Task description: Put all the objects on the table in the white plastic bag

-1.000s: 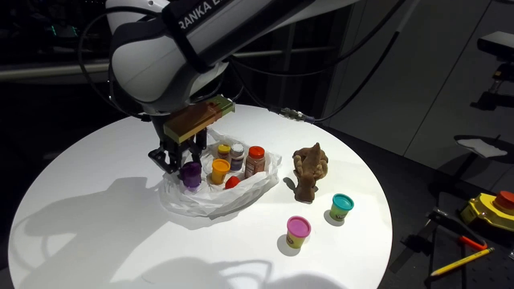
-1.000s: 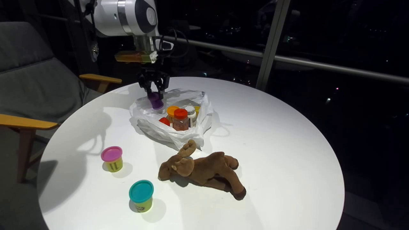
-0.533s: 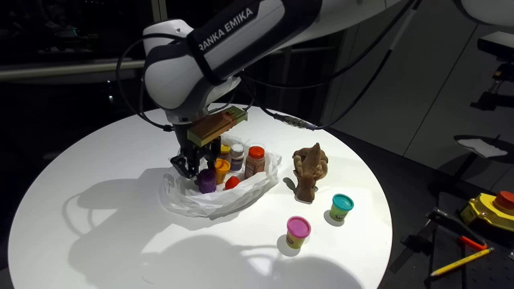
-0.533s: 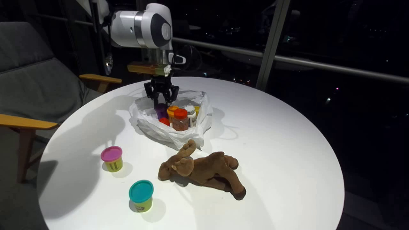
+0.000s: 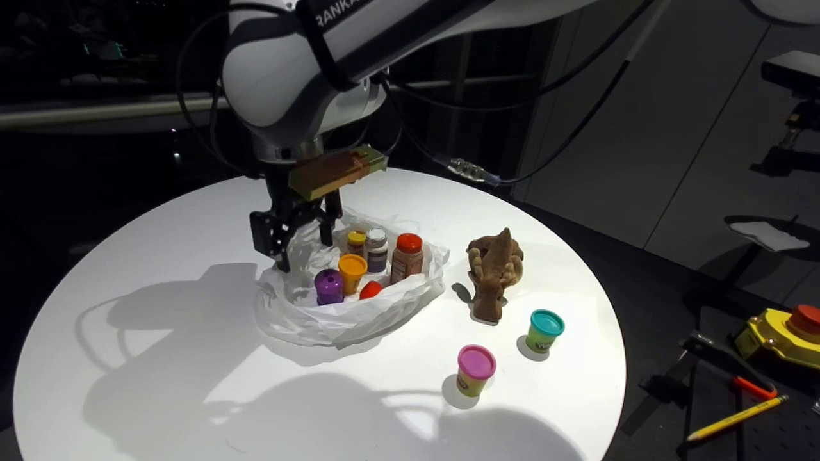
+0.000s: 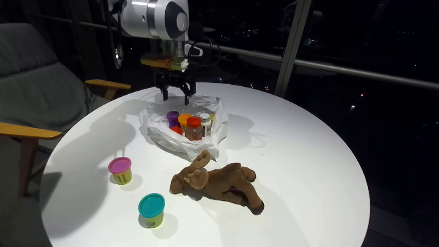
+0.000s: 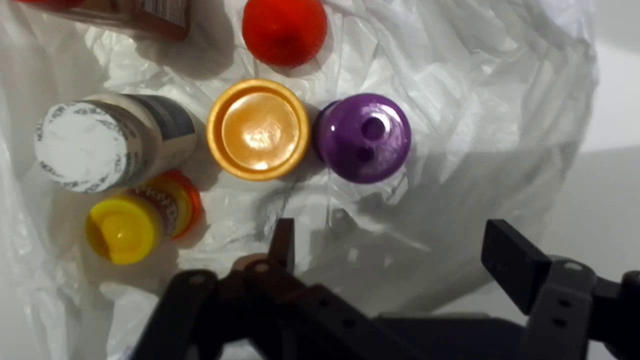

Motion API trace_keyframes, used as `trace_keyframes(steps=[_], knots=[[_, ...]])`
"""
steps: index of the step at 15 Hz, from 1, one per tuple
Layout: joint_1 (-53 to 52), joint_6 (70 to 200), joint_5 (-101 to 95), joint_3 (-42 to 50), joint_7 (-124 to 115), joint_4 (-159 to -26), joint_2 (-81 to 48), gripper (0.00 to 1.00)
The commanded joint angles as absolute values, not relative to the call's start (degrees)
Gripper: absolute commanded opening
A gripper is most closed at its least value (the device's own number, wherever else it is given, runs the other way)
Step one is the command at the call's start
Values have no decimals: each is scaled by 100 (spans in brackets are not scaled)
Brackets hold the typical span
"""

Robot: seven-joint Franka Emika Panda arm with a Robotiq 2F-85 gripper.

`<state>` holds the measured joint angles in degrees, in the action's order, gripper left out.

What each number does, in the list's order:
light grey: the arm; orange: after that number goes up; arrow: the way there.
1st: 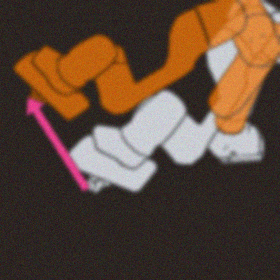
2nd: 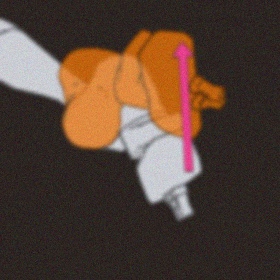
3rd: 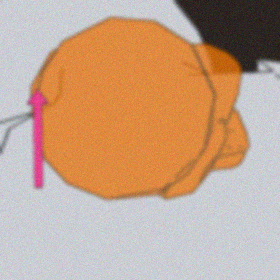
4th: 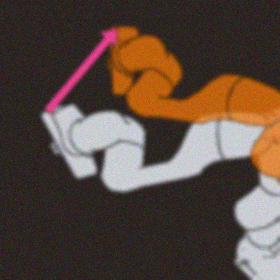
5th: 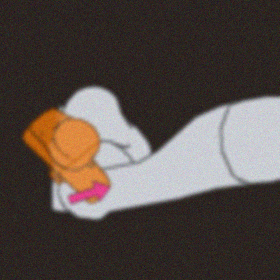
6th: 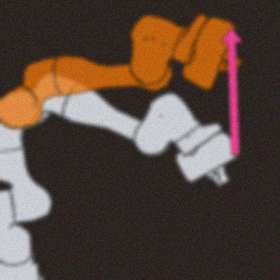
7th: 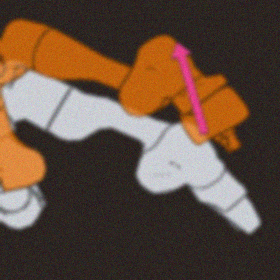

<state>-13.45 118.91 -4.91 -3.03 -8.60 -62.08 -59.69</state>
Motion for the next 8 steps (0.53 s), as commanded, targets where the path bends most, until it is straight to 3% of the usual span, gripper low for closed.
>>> trace_keyframes(steps=[1,8], knots=[[-1416,12359,-463,-351,-1123,-7474,-4796,100],[-1547,13042,-129,-308,-2137,-9189,-3641,100]])
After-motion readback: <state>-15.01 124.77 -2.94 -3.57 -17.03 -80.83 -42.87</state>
